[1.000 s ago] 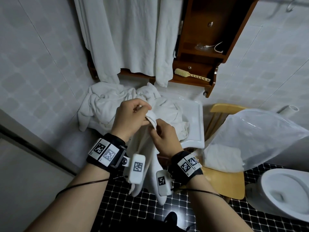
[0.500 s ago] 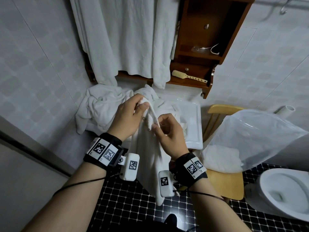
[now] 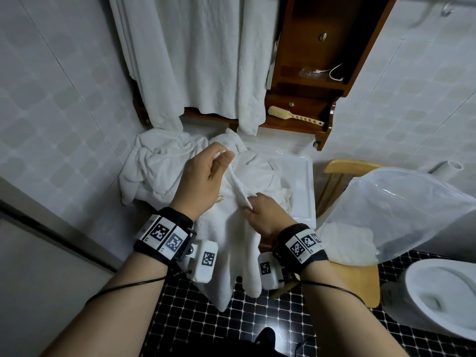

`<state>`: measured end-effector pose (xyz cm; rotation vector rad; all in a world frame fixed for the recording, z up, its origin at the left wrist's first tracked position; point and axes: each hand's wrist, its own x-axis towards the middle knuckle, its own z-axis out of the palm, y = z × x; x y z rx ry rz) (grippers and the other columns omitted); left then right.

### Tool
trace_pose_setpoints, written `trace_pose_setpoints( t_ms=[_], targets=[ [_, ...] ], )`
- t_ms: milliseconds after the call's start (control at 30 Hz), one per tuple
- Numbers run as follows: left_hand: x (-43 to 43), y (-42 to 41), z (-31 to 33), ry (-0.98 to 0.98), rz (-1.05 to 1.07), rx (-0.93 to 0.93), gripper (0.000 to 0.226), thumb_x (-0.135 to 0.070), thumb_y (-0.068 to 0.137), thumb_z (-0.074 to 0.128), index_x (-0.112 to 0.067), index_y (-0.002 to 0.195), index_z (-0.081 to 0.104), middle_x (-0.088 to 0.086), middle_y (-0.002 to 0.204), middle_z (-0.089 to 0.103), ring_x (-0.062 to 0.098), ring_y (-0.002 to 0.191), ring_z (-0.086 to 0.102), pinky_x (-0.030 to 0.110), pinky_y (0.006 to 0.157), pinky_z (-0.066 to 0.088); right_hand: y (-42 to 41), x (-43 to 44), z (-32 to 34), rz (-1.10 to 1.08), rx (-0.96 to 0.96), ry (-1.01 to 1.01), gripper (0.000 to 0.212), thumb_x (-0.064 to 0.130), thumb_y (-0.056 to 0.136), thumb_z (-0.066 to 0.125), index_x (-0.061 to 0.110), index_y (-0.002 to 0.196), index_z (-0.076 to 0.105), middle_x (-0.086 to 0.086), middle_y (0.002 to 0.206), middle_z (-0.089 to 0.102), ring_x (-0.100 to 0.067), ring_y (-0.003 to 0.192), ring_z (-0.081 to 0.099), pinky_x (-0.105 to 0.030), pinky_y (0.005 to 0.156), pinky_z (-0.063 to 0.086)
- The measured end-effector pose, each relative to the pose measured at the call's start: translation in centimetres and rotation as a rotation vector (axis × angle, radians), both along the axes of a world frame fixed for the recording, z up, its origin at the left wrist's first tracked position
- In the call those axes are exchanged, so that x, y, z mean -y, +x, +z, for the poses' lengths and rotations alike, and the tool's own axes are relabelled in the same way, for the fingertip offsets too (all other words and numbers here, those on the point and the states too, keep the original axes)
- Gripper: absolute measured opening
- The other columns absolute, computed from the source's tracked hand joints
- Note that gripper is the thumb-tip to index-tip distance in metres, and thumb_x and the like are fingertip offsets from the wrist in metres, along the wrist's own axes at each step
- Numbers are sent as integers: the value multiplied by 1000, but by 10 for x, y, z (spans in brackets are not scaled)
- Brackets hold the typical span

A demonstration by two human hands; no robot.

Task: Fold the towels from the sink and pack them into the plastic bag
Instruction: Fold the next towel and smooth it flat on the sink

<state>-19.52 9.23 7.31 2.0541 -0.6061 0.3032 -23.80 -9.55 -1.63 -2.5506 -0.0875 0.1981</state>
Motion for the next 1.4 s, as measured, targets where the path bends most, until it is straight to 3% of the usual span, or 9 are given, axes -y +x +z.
trace_pose_setpoints(
  t_ms=[133, 333, 433, 533, 633, 767, 933, 1233, 1400],
  targets=[
    [-7, 6, 8, -28, 105, 66, 38, -42, 108, 49, -9, 92, 59, -6, 58, 43, 8, 56, 44, 18, 56, 33, -4, 6, -18, -140, 57, -20, 20, 43, 87, 48, 34, 92, 66, -4, 101, 63, -32, 104, 57, -49, 93, 48],
    [-3, 2, 20, 4, -53, 54, 26, -36, 109, 55, -24, 86, 57, -12, 61, 46, 9, 56, 41, 17, 57, 31, -4, -16, -32, 35, 99, 108, 33, 47, 93, 64, 18, 78, 67, -17, 126, 63, -26, 145, 40, -42, 109, 43],
    [-2, 2, 22, -9, -58, 41, 35, -37, 108, 57, -35, 73, 52, -11, 57, 44, 10, 55, 38, 17, 57, 30, 2, -25, -24, 114, 223, 180, 25, 21, 96, 70, 7, 77, 64, -14, 126, 59, -17, 110, 58, -28, 85, 42],
    [-4, 6, 22, 7, -11, 87, 47, -36, 111, 53, -31, 66, 38, -1, 57, 34, 15, 56, 32, 30, 56, 31, 5, -30, -20, 159, 208, 211, 24, 19, 96, 64, 3, 78, 60, -6, 93, 60, -26, 80, 55, -35, 71, 40],
    [-7, 10, 19, -1, 31, 114, 50, -33, 110, 53, -26, 64, 34, -2, 55, 37, 13, 55, 34, 33, 54, 31, 7, -30, -19, 156, 108, 141, 39, 37, 99, 53, 2, 87, 65, -14, 87, 63, -34, 80, 60, -43, 73, 46],
    [-11, 14, 19, -11, 119, 155, 52, -33, 110, 54, -34, 65, 29, -4, 54, 35, 14, 56, 33, 27, 55, 28, -1, -29, -22, 167, 52, 1, 28, 21, 104, 59, -2, 89, 61, -27, 94, 65, -42, 89, 62, -38, 72, 35],
    [-12, 19, 22, -61, 224, 196, 54, -30, 111, 53, -7, 65, 35, 9, 57, 32, 32, 59, 32, 39, 55, 28, -12, -35, -38, 214, 14, -26, 27, 28, 93, 56, 15, 71, 48, -21, 82, 64, -42, 82, 62, -35, 68, 33],
    [-13, 18, 34, -140, 397, 192, 48, -28, 109, 52, -25, 65, 34, -7, 50, 31, 9, 51, 35, 15, 51, 23, -29, -14, -52, -381, 369, 449, 25, 28, 81, 54, 15, 62, 44, 5, 57, 44, -10, 54, 38, -28, 54, 31],
    [-11, 19, 29, -176, 425, 186, 45, -29, 110, 51, -16, 68, 40, -9, 53, 32, 8, 52, 35, 15, 53, 24, -28, -4, -57, -434, 285, 594, 12, 23, 82, 68, 20, 72, 62, 8, 57, 60, -11, 55, 55, -28, 57, 46]
  ],
)
